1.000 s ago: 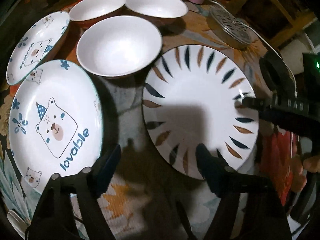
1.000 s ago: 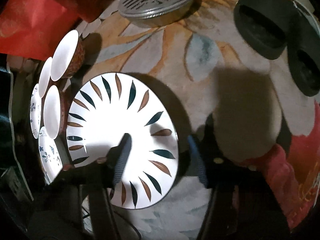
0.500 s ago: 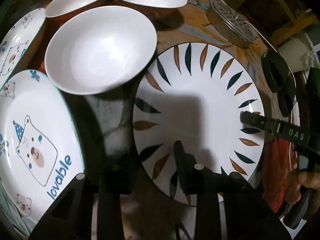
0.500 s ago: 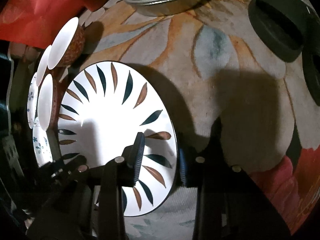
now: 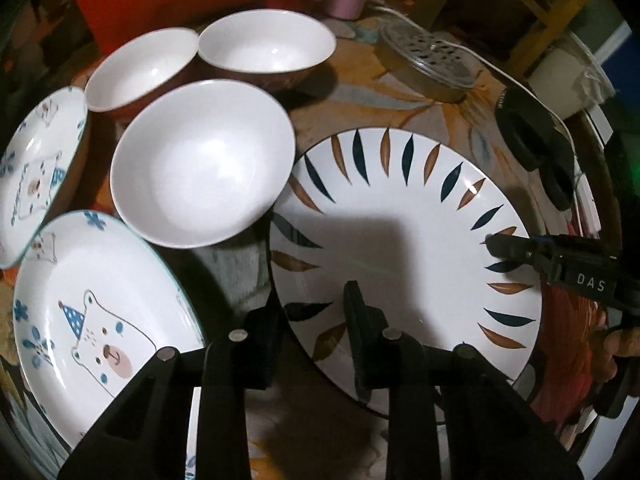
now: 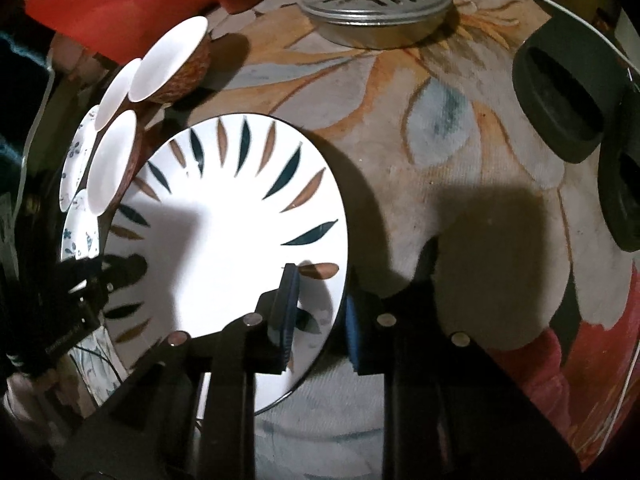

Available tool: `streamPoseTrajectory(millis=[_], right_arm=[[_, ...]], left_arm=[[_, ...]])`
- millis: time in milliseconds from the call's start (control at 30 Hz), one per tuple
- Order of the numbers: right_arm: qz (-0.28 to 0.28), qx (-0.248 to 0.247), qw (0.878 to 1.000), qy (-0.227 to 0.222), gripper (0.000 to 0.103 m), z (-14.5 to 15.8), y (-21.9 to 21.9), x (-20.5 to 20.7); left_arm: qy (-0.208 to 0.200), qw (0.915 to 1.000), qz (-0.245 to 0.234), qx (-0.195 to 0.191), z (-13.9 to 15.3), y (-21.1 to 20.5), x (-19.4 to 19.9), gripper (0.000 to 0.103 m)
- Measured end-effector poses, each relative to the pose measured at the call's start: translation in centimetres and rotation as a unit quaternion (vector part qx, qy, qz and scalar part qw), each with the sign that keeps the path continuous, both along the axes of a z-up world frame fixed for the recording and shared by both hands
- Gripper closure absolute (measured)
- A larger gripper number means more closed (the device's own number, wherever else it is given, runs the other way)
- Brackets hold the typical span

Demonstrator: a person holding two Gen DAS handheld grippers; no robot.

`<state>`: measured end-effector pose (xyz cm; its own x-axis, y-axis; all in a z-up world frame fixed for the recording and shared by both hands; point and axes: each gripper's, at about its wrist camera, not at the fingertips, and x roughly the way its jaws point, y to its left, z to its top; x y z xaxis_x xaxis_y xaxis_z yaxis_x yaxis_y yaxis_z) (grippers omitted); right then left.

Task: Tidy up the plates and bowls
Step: 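Lift the leaf-pattern plate with the right gripper toward the slippers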

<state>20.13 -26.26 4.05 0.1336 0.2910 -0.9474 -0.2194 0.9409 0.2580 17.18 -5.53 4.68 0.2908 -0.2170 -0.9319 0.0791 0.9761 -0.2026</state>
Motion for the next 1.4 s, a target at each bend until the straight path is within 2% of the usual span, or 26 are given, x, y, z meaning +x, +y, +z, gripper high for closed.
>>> streamPoseTrajectory(millis=[300, 567, 933, 1400], right_arm=[[0.003, 0.018, 1.0, -0.003, 0.081, 0.4, -0.8, -1.4], [-0.023, 0.029, 0.999, -0.012, 0.081, 1.5, -3.3, -3.9], [-0.086, 0.018, 0.996, -0.007, 0.081, 2.4, -10.5, -9.0], [-0.189, 0.007, 0.982, 0.017, 0.081, 1.7, -20.9, -16.4]], left_arm=[[-0.022, 0.9988, -0.041, 0.011, 0.7, -0.3, -0.5, 0.075], [-0.038, 0.9954, -0.087, 0.013, 1.9, -3.1, -1.1, 0.075], [-0.037, 0.9841, -0.174, -0.002, 2.2, -11.6, -3.9, 0.074], [-0.02, 0.9607, -0.277, -0.008, 1.0, -23.2, -8.0, 0.074]])
